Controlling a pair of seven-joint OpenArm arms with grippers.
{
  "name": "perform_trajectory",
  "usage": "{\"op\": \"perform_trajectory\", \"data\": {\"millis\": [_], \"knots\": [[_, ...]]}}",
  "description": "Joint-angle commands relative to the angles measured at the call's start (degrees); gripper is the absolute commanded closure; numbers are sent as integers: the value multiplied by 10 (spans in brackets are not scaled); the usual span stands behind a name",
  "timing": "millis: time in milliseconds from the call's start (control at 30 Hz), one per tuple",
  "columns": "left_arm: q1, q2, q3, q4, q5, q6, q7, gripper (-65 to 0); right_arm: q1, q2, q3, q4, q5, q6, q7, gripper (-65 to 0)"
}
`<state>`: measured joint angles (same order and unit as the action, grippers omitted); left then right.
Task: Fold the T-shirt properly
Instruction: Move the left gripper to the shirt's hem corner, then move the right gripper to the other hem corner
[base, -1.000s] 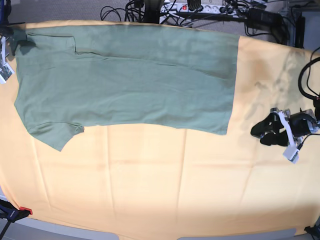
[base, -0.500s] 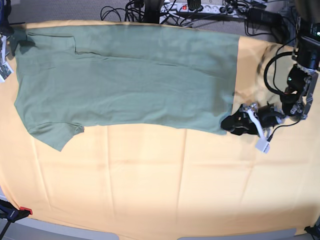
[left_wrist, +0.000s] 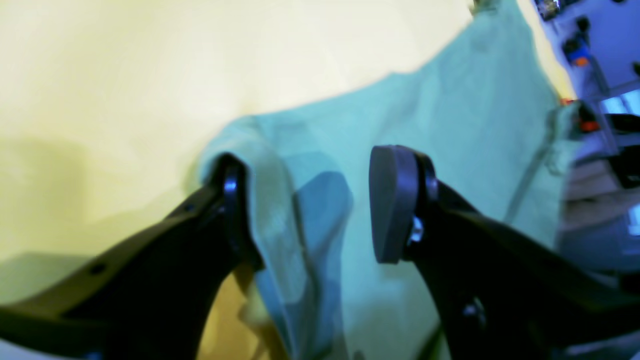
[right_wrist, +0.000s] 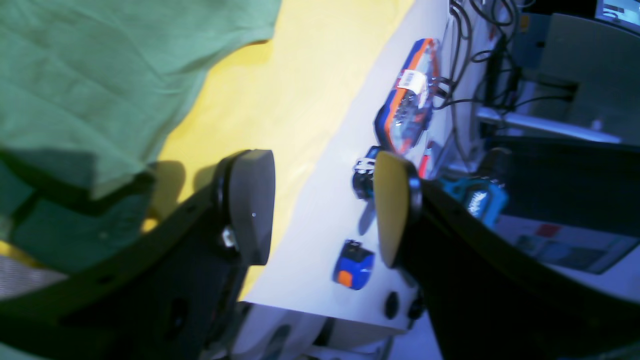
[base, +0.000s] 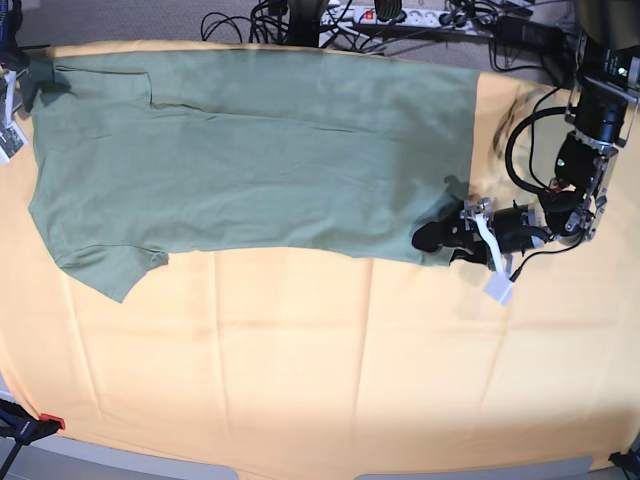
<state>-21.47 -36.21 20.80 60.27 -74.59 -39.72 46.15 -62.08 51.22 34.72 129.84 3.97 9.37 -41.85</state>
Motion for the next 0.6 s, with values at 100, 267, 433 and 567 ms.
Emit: {"op": "perform_trajectory", "data": {"millis": [100, 267, 433, 567], "knots": [[-30, -11, -1, 4, 6, -3, 2, -234, -1, 2, 9, 5, 7, -9, 3, -336], [-64, -18, -1, 4, 18, -3, 2, -225, -1, -8, 9, 5, 7, -10, 3, -336], [-96, -24, -1, 4, 56, -3, 2, -226, -1, -7, 9, 5, 7, -10, 7, -336], [-100, -28, -1, 4, 62, -3, 2, -226, -1, -7, 9, 5, 7, -10, 9, -336]]}}
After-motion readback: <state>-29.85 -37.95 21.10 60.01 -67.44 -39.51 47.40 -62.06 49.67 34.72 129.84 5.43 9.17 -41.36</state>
